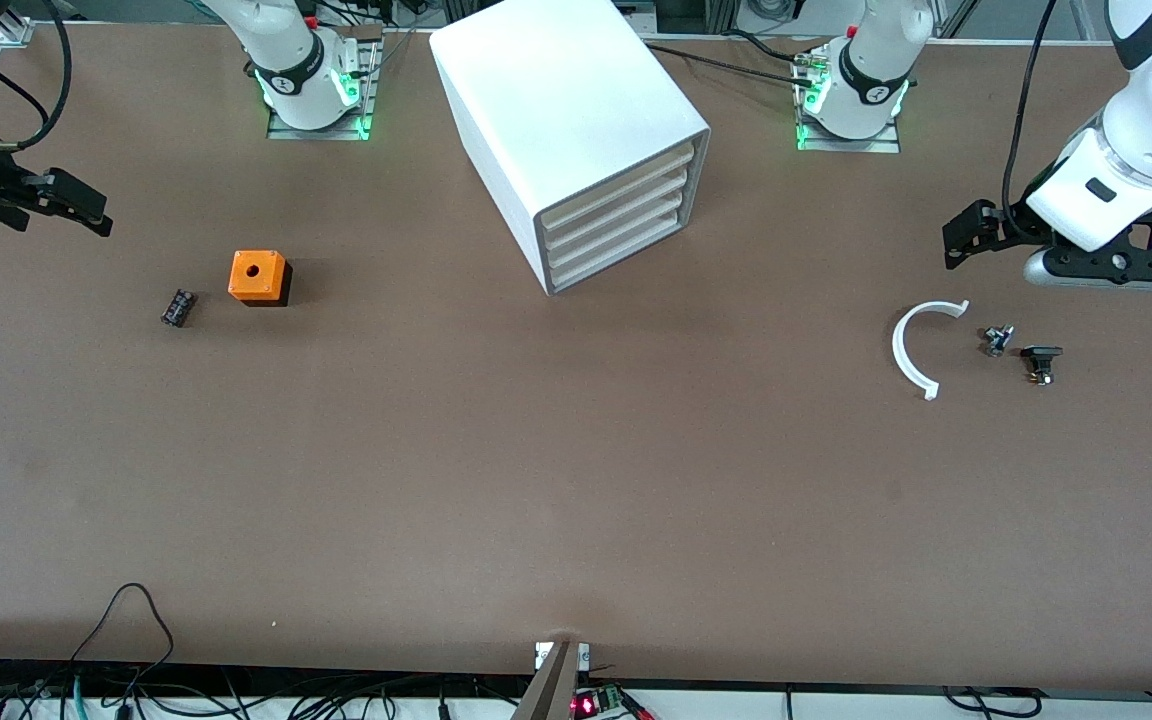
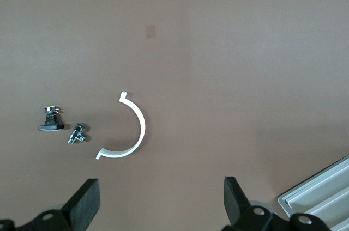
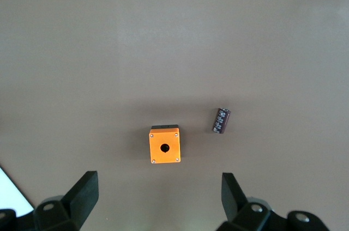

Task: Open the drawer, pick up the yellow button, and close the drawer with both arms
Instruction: 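Move the left gripper toward the white drawer cabinet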

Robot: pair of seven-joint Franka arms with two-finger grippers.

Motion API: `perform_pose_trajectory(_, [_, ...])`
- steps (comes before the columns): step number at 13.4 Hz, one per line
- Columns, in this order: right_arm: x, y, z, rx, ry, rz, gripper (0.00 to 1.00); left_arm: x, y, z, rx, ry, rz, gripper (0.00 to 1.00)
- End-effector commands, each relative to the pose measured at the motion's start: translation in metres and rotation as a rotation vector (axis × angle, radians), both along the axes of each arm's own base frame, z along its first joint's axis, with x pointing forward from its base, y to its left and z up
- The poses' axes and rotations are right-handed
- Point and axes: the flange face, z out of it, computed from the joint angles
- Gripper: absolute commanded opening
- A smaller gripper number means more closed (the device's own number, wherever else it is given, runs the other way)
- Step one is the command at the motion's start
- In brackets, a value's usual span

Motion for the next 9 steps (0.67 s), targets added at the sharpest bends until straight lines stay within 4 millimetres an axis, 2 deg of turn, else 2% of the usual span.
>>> perform_pose_trajectory(1, [-0.006,0.001,0.006,0.01,-0.002,-0.002,1.0,0.002,0.006,0.005,0.006,0.002,0.001,1.0])
perform_pose_trajectory(6, [-0.005,-0.001,0.005,0.011,-0.001,-0.005,1.0,0.002,0.006,0.003,0.006,0.003,-0.01,1.0])
perform_pose_trajectory(8, [-0.005,-0.002,0.006,0.011,-0.002,-0.007,1.0,0.0,0.004,-0.009,-0.028,0.037,-0.004,1.0])
perform_pose_trajectory(9, [-0.005,-0.002,0.006,0.011,-0.001,-0.007,1.0,-0.003,0.001,-0.024,-0.065,0.075,0.004,1.0])
